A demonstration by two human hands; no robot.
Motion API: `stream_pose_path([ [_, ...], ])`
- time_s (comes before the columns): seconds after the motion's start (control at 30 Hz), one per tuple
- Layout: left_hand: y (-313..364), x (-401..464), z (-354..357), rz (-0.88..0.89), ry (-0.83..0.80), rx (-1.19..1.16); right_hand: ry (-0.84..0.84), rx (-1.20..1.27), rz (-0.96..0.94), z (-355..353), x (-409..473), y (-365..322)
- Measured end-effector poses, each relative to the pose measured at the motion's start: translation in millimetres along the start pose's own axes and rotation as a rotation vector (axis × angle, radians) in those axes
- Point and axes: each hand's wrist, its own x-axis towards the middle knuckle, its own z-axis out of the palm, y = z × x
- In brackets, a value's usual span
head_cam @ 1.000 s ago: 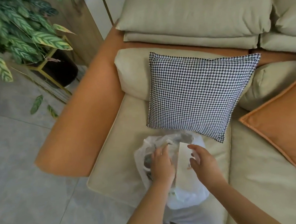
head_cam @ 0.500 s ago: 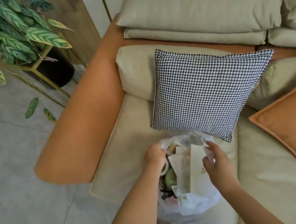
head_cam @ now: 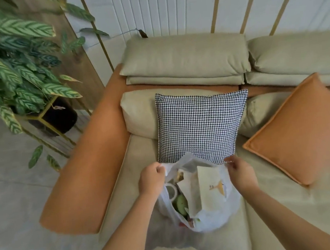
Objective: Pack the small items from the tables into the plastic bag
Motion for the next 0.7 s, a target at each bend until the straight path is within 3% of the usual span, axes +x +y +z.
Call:
stream_pose_path([
  [0.33, -1, -10, 17, -0.080, -0.080, 0.127, -0.248, -0.157, -0.105, 12, -1, -10],
  [0.53, 17, -12, 10, -0.015, -0.180, 0.333, -0.308, -0.482, -0.218, 6, -3, -14],
  [0.7, 46, -13, 1, 0.108, -0.110, 0.462, -0.334, -0.667, -0.310, 4, -8, -29],
])
